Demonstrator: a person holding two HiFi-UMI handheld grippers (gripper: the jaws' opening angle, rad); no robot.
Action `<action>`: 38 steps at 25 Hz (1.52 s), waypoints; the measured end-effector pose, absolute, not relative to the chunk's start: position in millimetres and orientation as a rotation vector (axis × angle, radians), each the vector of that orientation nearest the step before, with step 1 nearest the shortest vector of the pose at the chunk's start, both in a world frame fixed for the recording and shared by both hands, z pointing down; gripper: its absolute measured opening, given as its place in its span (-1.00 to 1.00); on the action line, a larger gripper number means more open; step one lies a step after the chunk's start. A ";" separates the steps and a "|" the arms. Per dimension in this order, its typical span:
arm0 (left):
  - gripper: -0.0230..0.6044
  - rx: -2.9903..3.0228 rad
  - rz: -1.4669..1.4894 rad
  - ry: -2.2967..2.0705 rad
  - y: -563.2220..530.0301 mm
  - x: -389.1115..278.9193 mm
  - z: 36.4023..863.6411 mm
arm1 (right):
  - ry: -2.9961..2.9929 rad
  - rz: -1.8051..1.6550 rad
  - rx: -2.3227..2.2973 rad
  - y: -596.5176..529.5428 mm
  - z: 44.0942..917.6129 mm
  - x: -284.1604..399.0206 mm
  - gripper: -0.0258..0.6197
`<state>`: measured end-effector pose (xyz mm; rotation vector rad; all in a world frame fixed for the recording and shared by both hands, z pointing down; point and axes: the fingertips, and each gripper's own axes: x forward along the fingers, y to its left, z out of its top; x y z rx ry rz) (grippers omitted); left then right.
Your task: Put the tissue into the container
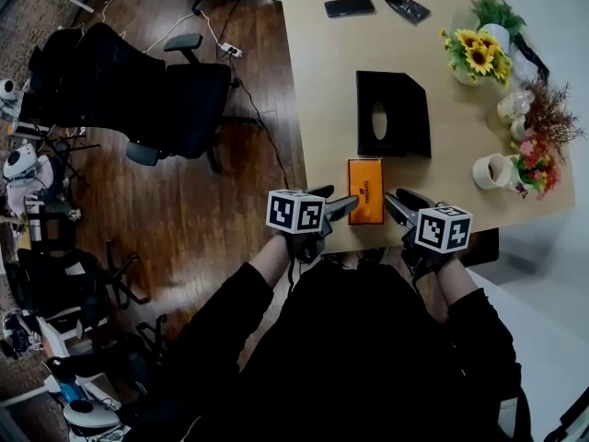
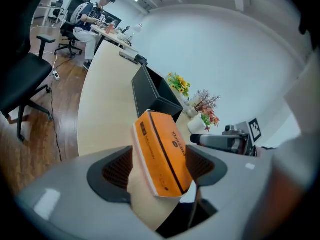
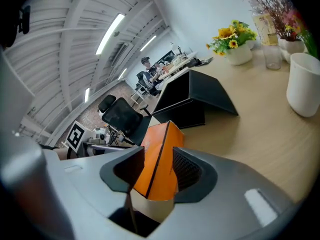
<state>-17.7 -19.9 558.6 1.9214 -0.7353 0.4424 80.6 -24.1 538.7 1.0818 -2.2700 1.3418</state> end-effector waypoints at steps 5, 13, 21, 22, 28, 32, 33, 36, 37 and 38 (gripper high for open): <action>0.03 1.901 0.435 -0.680 -17.7 -10.4 561.0 | -2.230 1.376 1.061 -28.5 551.4 70.6 -0.37; -0.19 1.911 0.435 -0.658 -18.2 -7.5 559.2 | -2.219 1.391 1.052 -29.5 556.5 62.2 -0.37; -0.28 1.894 0.441 -0.607 -20.4 -1.0 564.7 | -2.182 1.453 1.018 -25.0 565.7 60.5 -0.37; -0.38 1.892 0.440 -0.604 -20.2 -0.3 565.1 | -2.177 1.461 1.010 -24.3 566.4 59.7 -0.37; -0.51 1.887 0.465 -0.604 -20.6 0.2 569.3 | -2.157 1.491 0.949 -22.3 567.5 55.1 -0.60; -0.56 1.885 0.499 -0.603 -21.4 1.8 572.5 | -2.129 1.508 0.931 -23.1 571.8 56.8 -0.65; -0.57 1.885 0.502 -0.604 -21.2 1.7 572.6 | -2.126 1.504 0.928 -23.1 572.0 56.7 -0.66; -0.58 1.892 0.498 -0.615 -19.7 1.4 570.6 | -2.125 1.492 0.925 -21.9 570.2 56.2 -0.66; -0.58 1.900 0.495 -0.621 -19.1 1.3 569.1 | -2.128 1.488 0.927 -21.3 568.8 56.1 -0.66; -0.58 1.912 0.492 -0.628 -18.5 0.9 567.5 | -2.132 1.481 0.932 -20.7 567.2 56.0 -0.66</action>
